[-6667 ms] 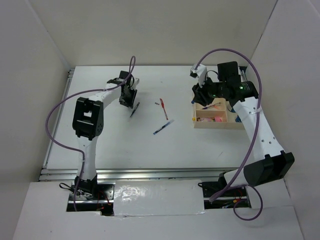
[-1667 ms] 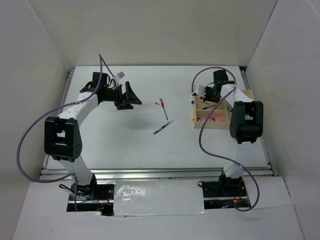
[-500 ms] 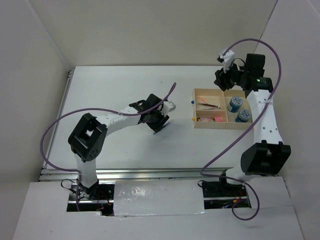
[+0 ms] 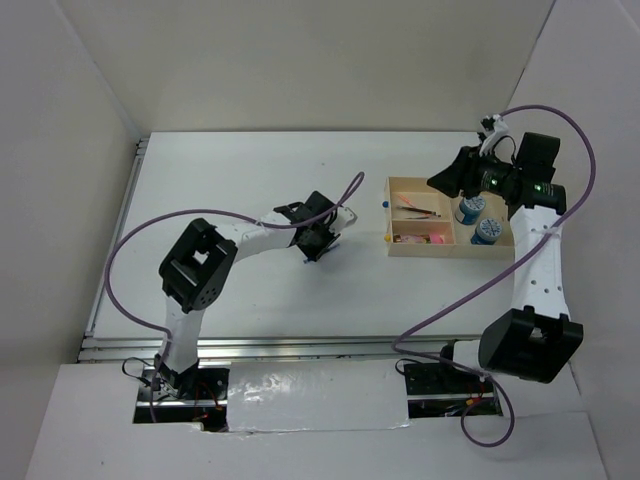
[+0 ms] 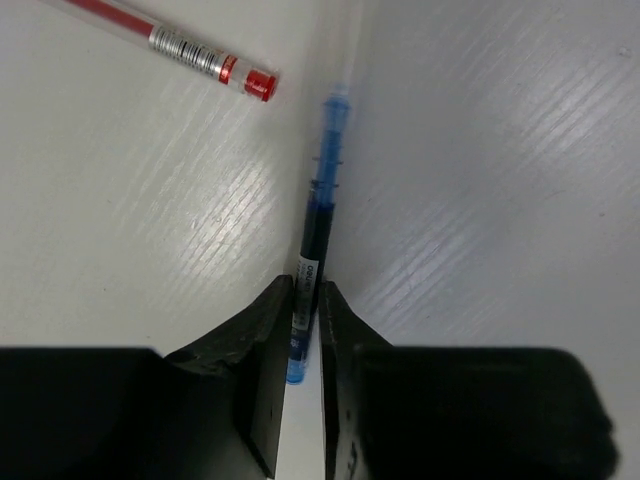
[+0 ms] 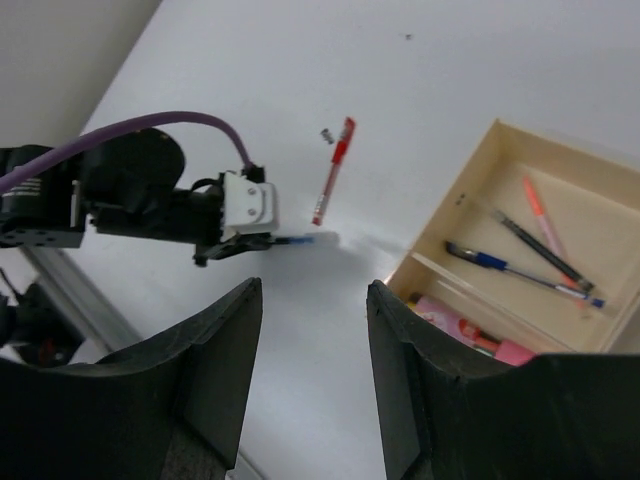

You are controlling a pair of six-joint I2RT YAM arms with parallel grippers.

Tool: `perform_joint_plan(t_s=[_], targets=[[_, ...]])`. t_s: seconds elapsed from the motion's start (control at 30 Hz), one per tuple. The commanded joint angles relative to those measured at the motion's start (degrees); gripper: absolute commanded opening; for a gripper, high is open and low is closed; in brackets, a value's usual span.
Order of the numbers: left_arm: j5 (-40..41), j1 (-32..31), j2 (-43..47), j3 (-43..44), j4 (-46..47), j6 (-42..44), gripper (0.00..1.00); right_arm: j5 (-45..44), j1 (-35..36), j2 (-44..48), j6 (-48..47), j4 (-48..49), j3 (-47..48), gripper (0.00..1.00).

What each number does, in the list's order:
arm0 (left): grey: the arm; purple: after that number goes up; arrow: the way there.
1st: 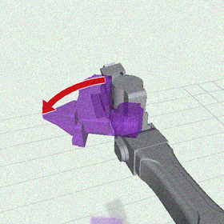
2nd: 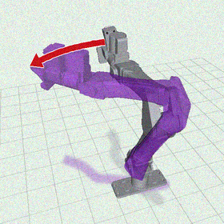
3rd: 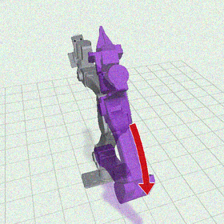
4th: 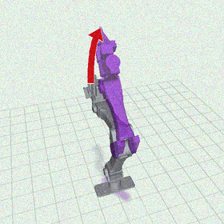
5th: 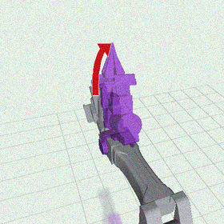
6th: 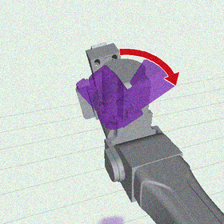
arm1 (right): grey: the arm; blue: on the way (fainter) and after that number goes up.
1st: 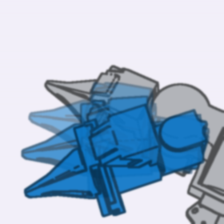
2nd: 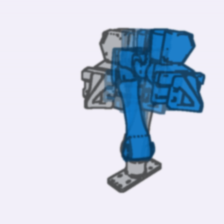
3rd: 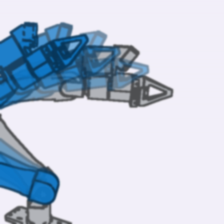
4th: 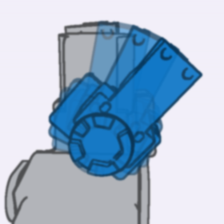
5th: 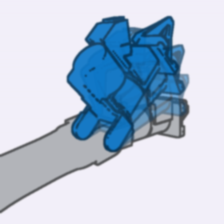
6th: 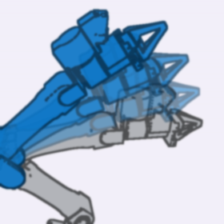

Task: Sort the stationery into containers
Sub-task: Pick up the pen from the center of the board.

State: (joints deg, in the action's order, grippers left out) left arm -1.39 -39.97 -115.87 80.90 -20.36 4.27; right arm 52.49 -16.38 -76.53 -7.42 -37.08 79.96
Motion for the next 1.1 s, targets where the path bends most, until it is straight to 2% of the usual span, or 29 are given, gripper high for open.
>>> perform_joint_plan(t_s=[0.0, 0.13, 0.17, 0.27, 0.3, 0.37, 0.43, 0.53, 0.57, 0.6, 0.63, 0.67, 0.77, 0.8, 0.87, 0.9, 0.97, 1.07], targets=[[-1.3, -0.6, -1.5, 1.5, -2.1, 1.4, 0.27, 5.6, 0.3, 3.7, 6.7, 3.0, -1.9, 0.53], [-4.0, -1.6, -0.8, 0.4, -3.9, 2.3, 0.15, 6.5, 0.3, 4.6, 7.3, 3.3, -2.8, 0.53], [-4.4, -2.1, -0.5, -0.1, -4.1, 2.3, 0.09, 6.6, 0.3, 4.8, 7.3, 3.3, -3.0, 0.53], [-7.0, -2.4, 2.7, -1.2, -4.9, 0.9, 0.00, 6.8, 0.0, 5.8, 10.8, 4.7, -3.6, 0.52], [-8.0, -2.2, 3.7, -0.8, -5.3, 0.2, 0.00, 6.9, -0.2, 6.2, 12.5, 6.1, -3.8, 0.53], [-12.9, -0.9, 7.3, 0.0, -5.6, -3.2, 0.00, 7.0, -0.4, 6.7, 16.1, 7.7, -4.5, 0.52], [-16.8, 0.8, 10.4, 0.9, -4.4, -10.3, 0.00, 7.0, -0.6, 7.4, 19.0, 10.9, -5.3, 0.52], [-22.0, 6.6, 16.0, 1.3, 1.1, -22.9, 0.00, 9.3, -0.1, 7.1, 25.2, 15.7, -5.3, 0.51], [-23.9, 11.5, 18.2, 1.2, 2.9, -27.0, 0.00, 10.5, 0.3, 6.8, 27.6, 16.2, -4.8, 0.51], [-30.6, 14.1, 19.1, -0.4, 9.1, -36.0, 0.00, 12.1, 0.8, 5.8, 29.1, 17.6, -4.4, 0.51], [-33.8, 19.1, 20.2, -2.0, 13.7, -40.8, 0.00, 12.7, 2.2, 5.3, 30.4, 18.1, -3.4, 0.51], [-37.9, 21.2, 22.8, -6.5, 25.0, -50.9, 0.00, 13.1, 3.3, 4.1, 33.2, 19.1, -2.5, 0.50], [-41.1, 25.9, 26.0, -13.4, 40.1, -63.7, 0.00, 13.1, 8.9, 2.4, 39.3, 23.3, -1.6, 0.49], [-43.6, 26.3, 26.1, -14.3, 48.2, -70.4, 0.00, 12.7, 10.5, 2.3, 41.0, 25.0, -1.6, 0.48], [-44.3, 26.6, 26.7, -18.0, 56.5, -78.8, 0.00, 10.9, 15.7, 1.5, 45.6, 29.7, -1.5, 0.48], [-43.9, 26.4, 27.1, -19.4, 64.0, -81.3, 0.00, 10.0, 18.0, 1.1, 46.9, 30.9, -1.0, 0.47], [-43.6, 25.5, 27.5, -22.2, 69.5, -86.4, 0.00, 8.2, 22.5, -0.6, 50.7, 34.0, -0.1, 0.48], [-43.9, 24.1, 28.5, -23.1, 74.2, -87.9, 0.00, 5.7, 26.7, -2.9, 54.1, 36.3, 1.9, 0.48]])
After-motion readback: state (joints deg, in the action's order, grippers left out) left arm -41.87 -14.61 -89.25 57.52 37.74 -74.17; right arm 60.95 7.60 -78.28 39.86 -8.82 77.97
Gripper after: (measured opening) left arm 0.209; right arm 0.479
